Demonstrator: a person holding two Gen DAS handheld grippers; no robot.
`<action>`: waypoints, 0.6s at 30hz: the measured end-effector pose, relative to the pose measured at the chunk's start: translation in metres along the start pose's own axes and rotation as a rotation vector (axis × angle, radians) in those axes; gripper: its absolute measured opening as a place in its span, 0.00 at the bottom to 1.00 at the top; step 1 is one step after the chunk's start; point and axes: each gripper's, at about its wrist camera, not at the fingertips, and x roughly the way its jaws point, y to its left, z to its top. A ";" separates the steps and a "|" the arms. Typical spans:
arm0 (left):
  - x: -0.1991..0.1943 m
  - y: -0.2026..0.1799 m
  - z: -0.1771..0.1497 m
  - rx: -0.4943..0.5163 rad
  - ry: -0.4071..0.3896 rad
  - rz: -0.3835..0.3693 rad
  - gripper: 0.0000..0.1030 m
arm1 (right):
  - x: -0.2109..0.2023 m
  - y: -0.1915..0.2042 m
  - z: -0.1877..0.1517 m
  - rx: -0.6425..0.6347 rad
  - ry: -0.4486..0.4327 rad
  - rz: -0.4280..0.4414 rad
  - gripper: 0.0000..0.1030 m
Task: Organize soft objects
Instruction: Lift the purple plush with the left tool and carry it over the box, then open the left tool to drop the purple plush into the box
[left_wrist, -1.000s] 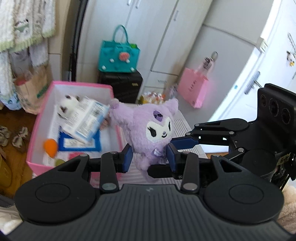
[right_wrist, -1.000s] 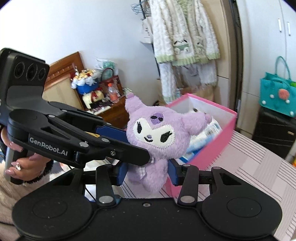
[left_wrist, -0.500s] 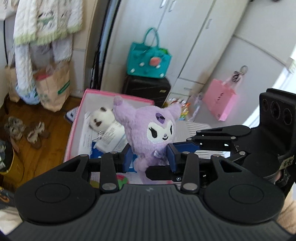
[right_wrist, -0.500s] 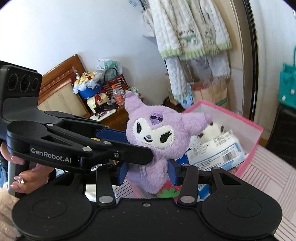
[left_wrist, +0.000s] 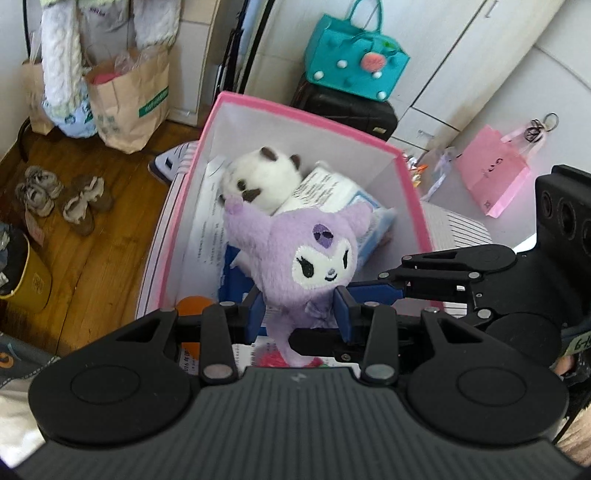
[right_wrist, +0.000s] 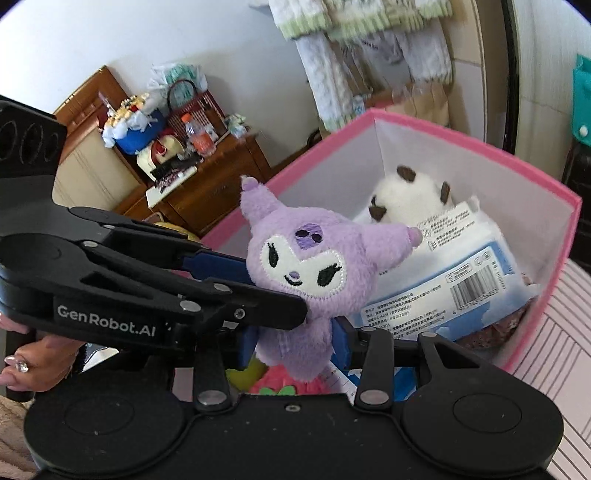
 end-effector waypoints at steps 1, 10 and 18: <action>0.002 0.003 0.000 -0.006 0.006 0.000 0.38 | 0.002 -0.002 0.001 0.003 0.011 0.005 0.45; 0.004 -0.002 -0.004 0.048 -0.049 0.060 0.36 | 0.024 -0.003 0.004 -0.019 0.080 -0.099 0.45; -0.017 -0.003 -0.010 0.057 -0.132 0.082 0.36 | -0.008 0.005 -0.014 -0.050 -0.007 -0.129 0.48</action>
